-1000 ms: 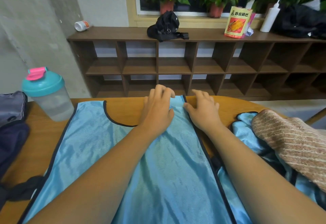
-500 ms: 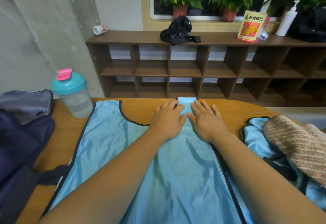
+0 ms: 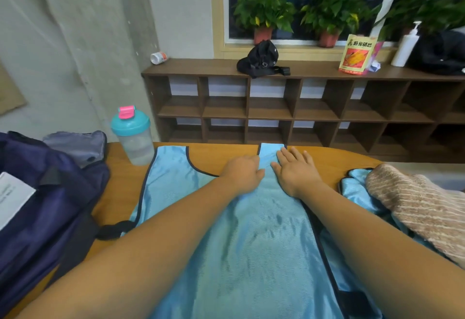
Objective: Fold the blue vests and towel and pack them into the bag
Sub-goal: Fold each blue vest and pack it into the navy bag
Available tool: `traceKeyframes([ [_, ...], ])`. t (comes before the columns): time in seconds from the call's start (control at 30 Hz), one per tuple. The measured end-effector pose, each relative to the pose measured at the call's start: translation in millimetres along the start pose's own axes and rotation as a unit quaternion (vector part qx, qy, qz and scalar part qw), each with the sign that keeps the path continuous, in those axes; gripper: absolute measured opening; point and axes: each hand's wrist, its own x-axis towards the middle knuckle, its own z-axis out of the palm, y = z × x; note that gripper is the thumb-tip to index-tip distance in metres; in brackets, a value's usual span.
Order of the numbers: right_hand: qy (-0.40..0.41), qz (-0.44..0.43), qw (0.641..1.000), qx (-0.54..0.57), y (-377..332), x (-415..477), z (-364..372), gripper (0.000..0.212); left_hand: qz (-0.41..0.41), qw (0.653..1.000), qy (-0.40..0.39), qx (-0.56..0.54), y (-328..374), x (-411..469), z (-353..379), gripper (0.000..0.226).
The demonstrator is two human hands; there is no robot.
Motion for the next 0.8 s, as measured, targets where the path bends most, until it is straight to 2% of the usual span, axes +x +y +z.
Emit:
traceKeyframes([
  [0.1,0.029,-0.010,0.999,-0.038,-4,-3,-6,0.069,-0.016,0.990,0.002,-0.138,-18,-9,-18,0.015],
  [0.2,0.050,-0.019,0.998,-0.012,-10,1,-18,0.063,-0.012,0.985,0.079,-0.151,-52,-13,-37,0.007],
  [0.37,0.040,-0.019,0.997,0.064,-5,29,-38,0.045,-0.051,0.989,0.122,-0.070,-127,-6,-56,0.013],
  [0.5,0.027,-0.017,0.995,0.096,-1,52,-46,0.041,-0.091,0.994,0.055,0.032,-165,0,-63,0.027],
  [0.6,0.019,-0.022,0.994,0.109,-1,68,-48,0.041,-0.106,0.988,0.037,0.110,-182,4,-63,0.039],
  [0.8,-0.007,-0.028,0.995,0.091,-5,89,-48,0.031,-0.126,0.969,-0.022,0.210,-200,11,-58,0.031],
])
